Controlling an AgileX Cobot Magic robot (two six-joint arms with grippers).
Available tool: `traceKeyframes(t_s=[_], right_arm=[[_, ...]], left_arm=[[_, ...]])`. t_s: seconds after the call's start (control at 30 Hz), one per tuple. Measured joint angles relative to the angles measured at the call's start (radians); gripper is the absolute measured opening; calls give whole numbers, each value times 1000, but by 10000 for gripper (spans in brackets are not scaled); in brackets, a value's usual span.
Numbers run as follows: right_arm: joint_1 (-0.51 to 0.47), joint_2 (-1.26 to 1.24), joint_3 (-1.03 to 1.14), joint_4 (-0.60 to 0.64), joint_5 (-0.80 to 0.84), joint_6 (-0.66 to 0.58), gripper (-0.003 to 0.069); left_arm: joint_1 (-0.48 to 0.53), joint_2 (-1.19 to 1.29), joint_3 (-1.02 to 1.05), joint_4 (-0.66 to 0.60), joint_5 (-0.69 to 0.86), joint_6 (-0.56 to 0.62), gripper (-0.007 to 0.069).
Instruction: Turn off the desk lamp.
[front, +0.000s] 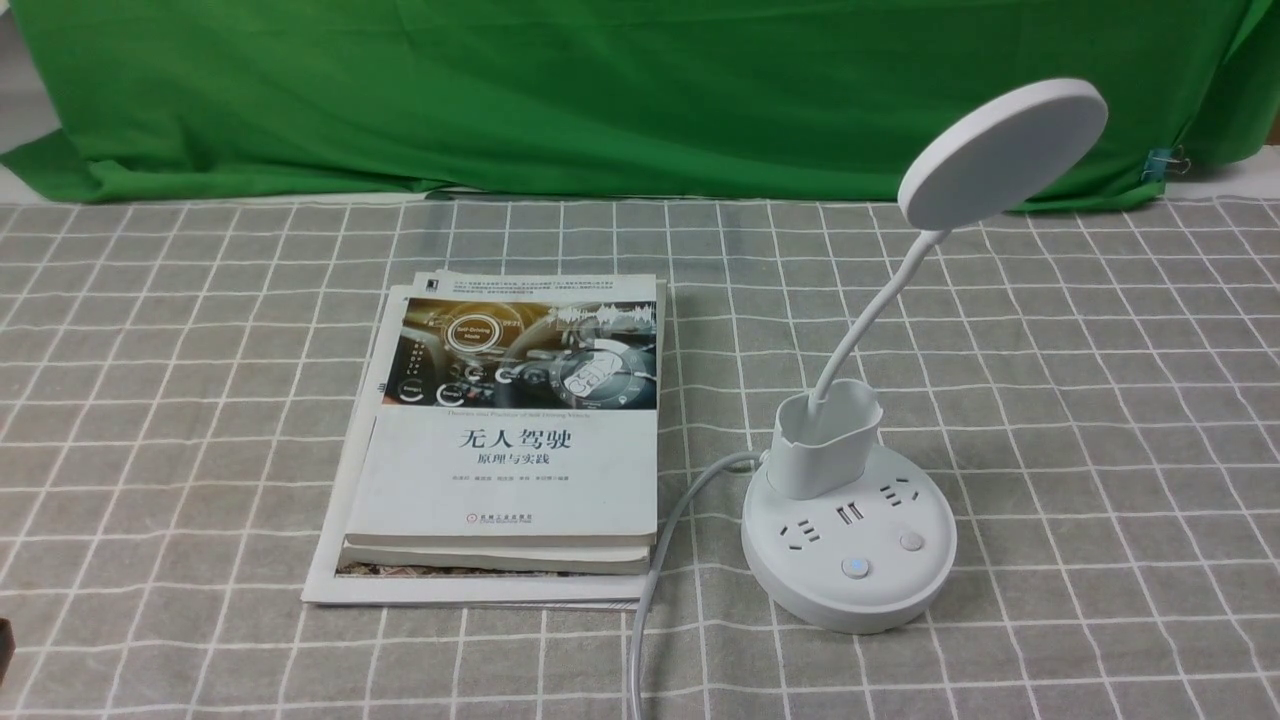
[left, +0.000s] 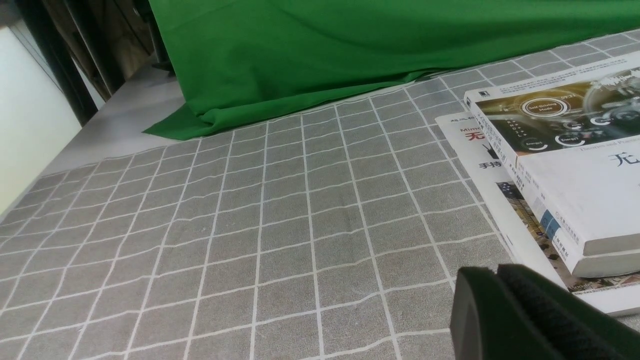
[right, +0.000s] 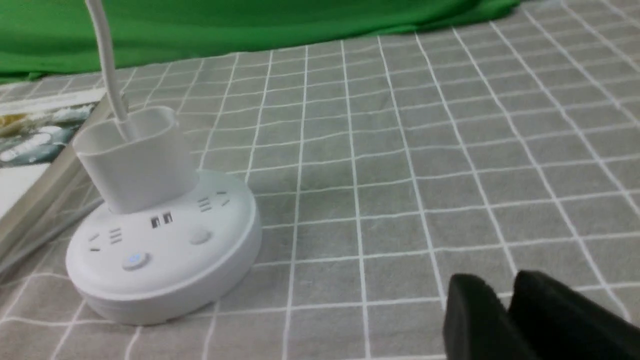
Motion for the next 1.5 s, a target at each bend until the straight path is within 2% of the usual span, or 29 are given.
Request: traceKeyframes(t_s=[0.1, 0.33, 1.5], right_arm=[[0, 0, 0, 0, -15, -10, 137], [0, 10, 0, 0, -23, -18, 30], [0, 11, 0, 0, -27, -19, 35]], left_arm=[[0, 0, 0, -1, 0, 0, 19], [0, 0, 0, -2, 0, 0, 19], [0, 0, 0, -1, 0, 0, 19]])
